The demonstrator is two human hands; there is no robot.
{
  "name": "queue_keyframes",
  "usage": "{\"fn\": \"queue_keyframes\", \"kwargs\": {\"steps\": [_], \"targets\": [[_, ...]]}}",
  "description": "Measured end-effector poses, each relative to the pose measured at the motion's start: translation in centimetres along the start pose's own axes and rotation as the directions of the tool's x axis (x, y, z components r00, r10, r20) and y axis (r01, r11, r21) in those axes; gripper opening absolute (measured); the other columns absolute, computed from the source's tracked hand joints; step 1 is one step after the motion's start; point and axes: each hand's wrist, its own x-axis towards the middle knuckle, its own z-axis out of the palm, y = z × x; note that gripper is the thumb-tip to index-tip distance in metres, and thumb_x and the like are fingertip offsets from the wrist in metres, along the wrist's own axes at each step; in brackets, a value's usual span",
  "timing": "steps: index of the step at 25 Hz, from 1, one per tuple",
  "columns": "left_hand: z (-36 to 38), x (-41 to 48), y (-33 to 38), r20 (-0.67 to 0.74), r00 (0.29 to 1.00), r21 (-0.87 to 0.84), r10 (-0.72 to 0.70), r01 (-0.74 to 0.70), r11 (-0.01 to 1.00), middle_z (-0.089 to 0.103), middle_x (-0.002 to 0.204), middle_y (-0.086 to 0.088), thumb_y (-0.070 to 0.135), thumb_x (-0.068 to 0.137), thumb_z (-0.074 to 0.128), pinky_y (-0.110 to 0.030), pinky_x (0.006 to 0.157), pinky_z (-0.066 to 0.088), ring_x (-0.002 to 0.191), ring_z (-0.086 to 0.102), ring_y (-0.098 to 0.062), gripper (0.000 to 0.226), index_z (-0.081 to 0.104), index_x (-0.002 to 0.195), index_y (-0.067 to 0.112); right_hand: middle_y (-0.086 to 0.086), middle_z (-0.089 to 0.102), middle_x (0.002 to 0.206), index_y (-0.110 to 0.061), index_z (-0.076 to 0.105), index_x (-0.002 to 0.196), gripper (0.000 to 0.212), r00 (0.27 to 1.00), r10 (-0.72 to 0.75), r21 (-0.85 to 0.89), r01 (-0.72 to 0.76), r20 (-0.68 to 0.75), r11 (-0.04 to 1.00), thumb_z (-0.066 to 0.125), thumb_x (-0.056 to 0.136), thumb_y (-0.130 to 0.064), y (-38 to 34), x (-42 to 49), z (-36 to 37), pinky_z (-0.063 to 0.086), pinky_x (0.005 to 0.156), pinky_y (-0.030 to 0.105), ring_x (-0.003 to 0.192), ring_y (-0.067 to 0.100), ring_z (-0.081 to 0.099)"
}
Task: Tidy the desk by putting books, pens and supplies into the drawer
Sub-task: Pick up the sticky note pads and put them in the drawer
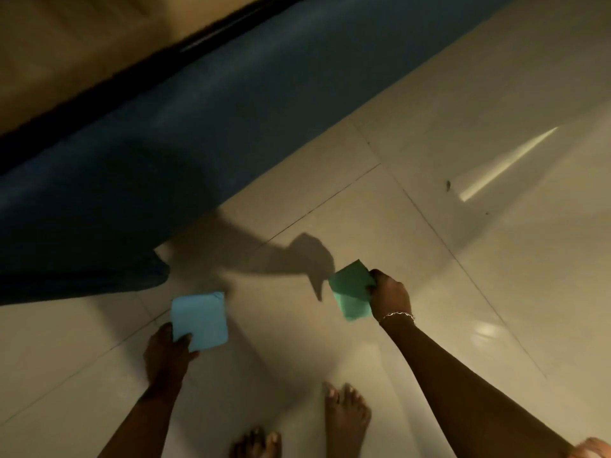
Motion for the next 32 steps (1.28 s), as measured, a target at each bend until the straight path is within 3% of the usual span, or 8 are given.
{"fn": "queue_keyframes", "kwargs": {"steps": [3,7,10,18,23,28,32], "targets": [[-2.8,-6.2,4.7,0.110,0.993,-0.125,0.045,-0.031,0.992,0.056,0.112,-0.028,-0.011,0.087,0.051,-0.047,0.078,0.051,0.101,0.056,-0.044,0.031,0.053,0.118,-0.008,0.019,0.067,0.101,-0.007,0.063,0.105,0.020,0.997,0.024,0.114,-0.015,-0.074,0.993,0.054,0.087,-0.008,-1.8,-5.1,-6.0,0.038,0.068,0.030,0.096,0.037,0.060],[-8.5,-15.2,11.9,0.218,0.965,-0.195,0.144,-0.102,0.975,0.057,0.102,-0.019,-0.010,0.091,0.046,-0.029,0.058,0.053,0.094,0.056,-0.035,0.026,0.053,0.114,-0.002,0.020,0.066,0.104,-0.005,0.060,0.111,0.025,0.991,0.025,0.179,0.000,-0.135,0.984,0.048,0.089,-0.002,-5.5,-13.0,-14.7,0.041,0.072,0.033,0.099,0.037,0.058],[-13.8,-21.9,17.1,0.288,0.940,-0.278,0.183,-0.101,0.955,0.057,0.105,-0.018,-0.009,0.090,0.048,-0.016,0.050,0.052,0.092,0.055,-0.030,0.028,0.051,0.118,-0.004,0.020,0.066,0.104,-0.003,0.060,0.110,0.026,0.979,0.032,0.279,0.026,-0.203,0.960,0.046,0.088,0.002,-8.3,-19.5,-21.7,0.033,0.067,0.029,0.097,0.035,0.058],[-26.4,-37.0,29.8,0.338,0.873,-0.335,0.351,-0.237,0.912,0.059,0.109,-0.025,-0.009,0.088,0.052,-0.026,0.050,0.053,0.091,0.056,-0.036,0.029,0.054,0.117,-0.011,0.022,0.065,0.101,-0.001,0.058,0.112,0.029,0.882,0.029,0.361,0.162,-0.470,0.919,0.042,0.089,0.005,-13.9,-36.7,-38.6,0.034,0.067,0.030,0.094,0.036,0.058],[-31.5,-43.3,33.7,0.326,0.821,-0.372,0.469,-0.345,0.862,0.058,0.111,-0.019,-0.004,0.090,0.052,-0.034,0.070,0.050,0.095,0.056,-0.029,0.031,0.052,0.120,-0.009,0.022,0.065,0.102,0.000,0.059,0.111,0.028,0.827,0.022,0.414,0.258,-0.561,0.873,0.045,0.088,0.004,-15.3,-43.3,-43.1,0.032,0.068,0.027,0.094,0.034,0.058],[-36.6,-47.4,32.4,0.192,0.833,-0.457,0.519,-0.392,0.799,0.059,0.119,-0.024,-0.003,0.088,0.054,-0.043,0.082,0.053,0.106,0.059,-0.038,0.032,0.053,0.120,-0.005,0.022,0.065,0.103,0.004,0.061,0.108,0.024,0.802,-0.110,0.381,0.394,-0.587,0.837,0.047,0.088,0.004,-16.7,-47.1,-43.9,0.030,0.069,0.025,0.095,0.033,0.058],[-41.1,-51.5,27.7,0.085,0.867,-0.586,0.491,-0.355,0.728,0.062,0.100,-0.013,-0.004,0.089,0.052,-0.034,0.071,0.054,0.089,0.061,-0.027,0.031,0.051,0.119,-0.004,0.023,0.064,0.102,0.005,0.060,0.108,0.023,0.781,-0.305,0.335,0.537,-0.545,0.774,0.047,0.089,0.003,-19.1,-50.0,-42.4,0.035,0.069,0.028,0.094,0.035,0.059]]}}
